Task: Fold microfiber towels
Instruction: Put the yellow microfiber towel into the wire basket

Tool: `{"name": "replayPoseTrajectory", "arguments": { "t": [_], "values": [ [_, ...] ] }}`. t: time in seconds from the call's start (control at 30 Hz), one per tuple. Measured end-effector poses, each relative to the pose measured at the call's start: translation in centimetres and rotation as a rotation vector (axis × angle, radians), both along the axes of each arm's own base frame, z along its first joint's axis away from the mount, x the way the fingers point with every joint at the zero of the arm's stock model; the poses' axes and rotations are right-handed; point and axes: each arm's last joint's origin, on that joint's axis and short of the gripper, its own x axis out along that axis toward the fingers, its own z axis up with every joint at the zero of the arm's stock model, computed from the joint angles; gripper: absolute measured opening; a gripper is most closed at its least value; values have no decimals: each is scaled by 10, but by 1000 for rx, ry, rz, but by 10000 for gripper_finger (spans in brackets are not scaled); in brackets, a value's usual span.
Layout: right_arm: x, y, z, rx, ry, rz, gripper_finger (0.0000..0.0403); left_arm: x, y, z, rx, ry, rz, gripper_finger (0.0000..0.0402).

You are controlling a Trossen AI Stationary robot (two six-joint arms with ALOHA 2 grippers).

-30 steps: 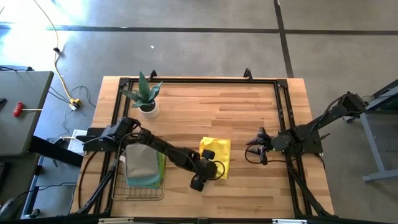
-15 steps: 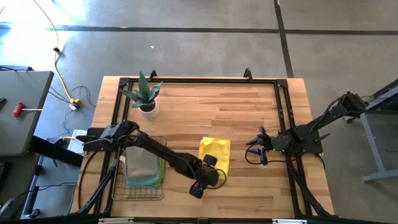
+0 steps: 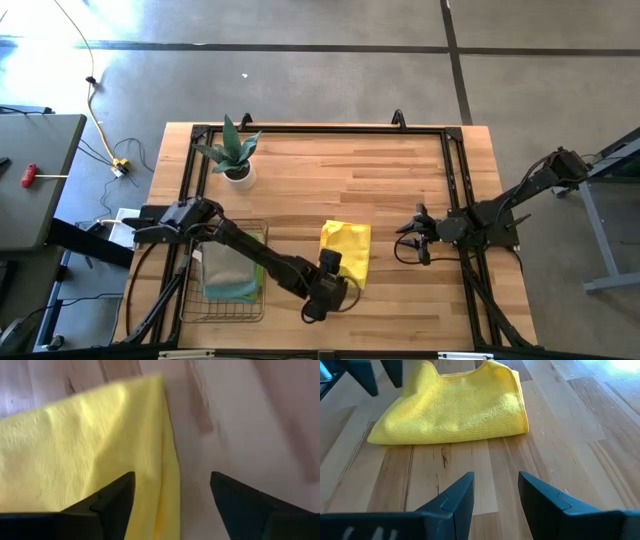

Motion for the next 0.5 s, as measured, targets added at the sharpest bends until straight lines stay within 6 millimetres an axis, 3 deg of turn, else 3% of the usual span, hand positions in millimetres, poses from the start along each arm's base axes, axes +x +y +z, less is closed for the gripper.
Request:
{"name": "replayPoseTrajectory", "arguments": {
  "t": [0.23,0.5],
  "values": [
    [0,0,-1,-5,9,0,146,3,-2,-22,50,37,-22,268],
    [-1,0,-1,-6,11,0,146,3,2,-24,105,35,-6,265]
  ]
}}
